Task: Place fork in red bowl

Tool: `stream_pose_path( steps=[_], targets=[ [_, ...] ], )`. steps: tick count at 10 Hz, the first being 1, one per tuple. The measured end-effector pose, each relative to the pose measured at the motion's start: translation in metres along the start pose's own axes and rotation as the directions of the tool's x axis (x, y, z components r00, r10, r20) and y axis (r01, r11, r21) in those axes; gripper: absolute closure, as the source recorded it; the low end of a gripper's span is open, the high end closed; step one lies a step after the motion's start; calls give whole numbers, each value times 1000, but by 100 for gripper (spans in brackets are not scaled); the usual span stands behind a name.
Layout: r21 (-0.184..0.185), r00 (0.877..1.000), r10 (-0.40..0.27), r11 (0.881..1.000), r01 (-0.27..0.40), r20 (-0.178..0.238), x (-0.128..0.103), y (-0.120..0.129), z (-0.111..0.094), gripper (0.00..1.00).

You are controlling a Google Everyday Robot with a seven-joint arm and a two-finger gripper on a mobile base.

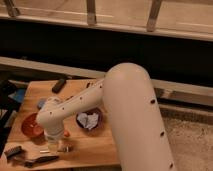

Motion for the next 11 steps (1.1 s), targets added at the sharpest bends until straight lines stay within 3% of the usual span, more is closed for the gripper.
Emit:
stream_pose_path(
  steps=[9,11],
  targets=[
    [-14,1000,-18,1000,18,-22,3,-8,6,37],
    [-14,1000,-20,1000,20,-23,2,-7,6,49]
  ],
)
